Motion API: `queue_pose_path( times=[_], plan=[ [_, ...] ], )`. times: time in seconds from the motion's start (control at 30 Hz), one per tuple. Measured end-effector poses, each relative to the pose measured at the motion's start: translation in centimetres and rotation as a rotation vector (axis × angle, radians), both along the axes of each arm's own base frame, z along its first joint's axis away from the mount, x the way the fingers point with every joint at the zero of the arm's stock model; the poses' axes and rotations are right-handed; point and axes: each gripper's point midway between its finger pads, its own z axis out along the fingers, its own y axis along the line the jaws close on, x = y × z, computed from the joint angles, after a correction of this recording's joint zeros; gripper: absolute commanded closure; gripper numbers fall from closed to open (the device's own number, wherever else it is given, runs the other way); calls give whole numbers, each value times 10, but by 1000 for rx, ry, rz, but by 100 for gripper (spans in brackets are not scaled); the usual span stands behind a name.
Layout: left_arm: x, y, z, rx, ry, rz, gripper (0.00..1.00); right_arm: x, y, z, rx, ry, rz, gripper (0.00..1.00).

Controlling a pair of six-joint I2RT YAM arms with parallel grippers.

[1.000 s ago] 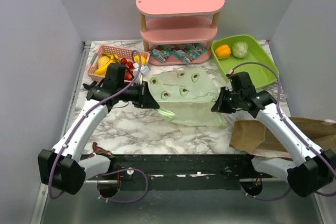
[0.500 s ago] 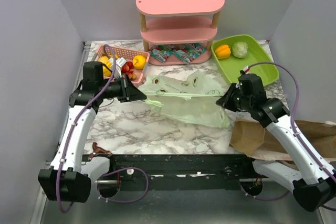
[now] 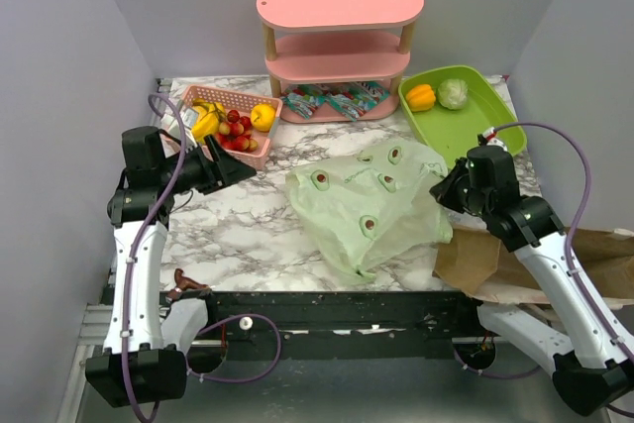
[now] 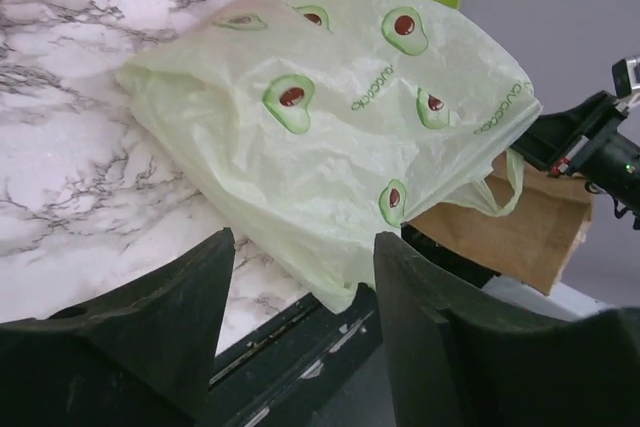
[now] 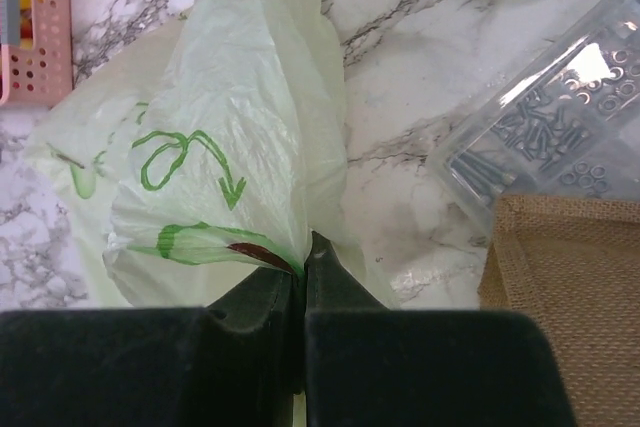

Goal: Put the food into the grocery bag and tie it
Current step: Adjust the grocery bag at the center of the board, then pick up the fake fruit from the bin.

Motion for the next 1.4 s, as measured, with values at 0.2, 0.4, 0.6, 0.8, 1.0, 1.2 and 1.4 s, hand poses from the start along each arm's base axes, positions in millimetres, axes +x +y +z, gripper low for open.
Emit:
queue_pose_path(
  times=[0.2, 0.4, 0.6, 0.8, 1.0, 1.2, 1.4],
  plan=[
    [10, 16, 0, 80, -25, 117, 14, -2, 15, 1, 30, 3, 91, 99],
    [40, 41, -16, 174, 12, 249, 13, -2, 27, -2, 31, 36, 174, 99],
    [85, 59, -46, 253, 98, 321, 15, 0, 29, -5, 9, 50, 206, 73],
    [139, 68, -58, 360, 121, 355, 18, -2, 26, -7, -13, 59, 213, 35],
    [183, 88, -63, 446, 126, 432, 22, -3, 25, -8, -21, 60, 218, 14],
    [222, 102, -88, 510, 180, 470, 28, -2, 19, -13, -49, 65, 199, 1],
    [258, 112, -112, 552, 216, 491, 33, -1, 1, -16, -119, 68, 128, 0]
  ],
)
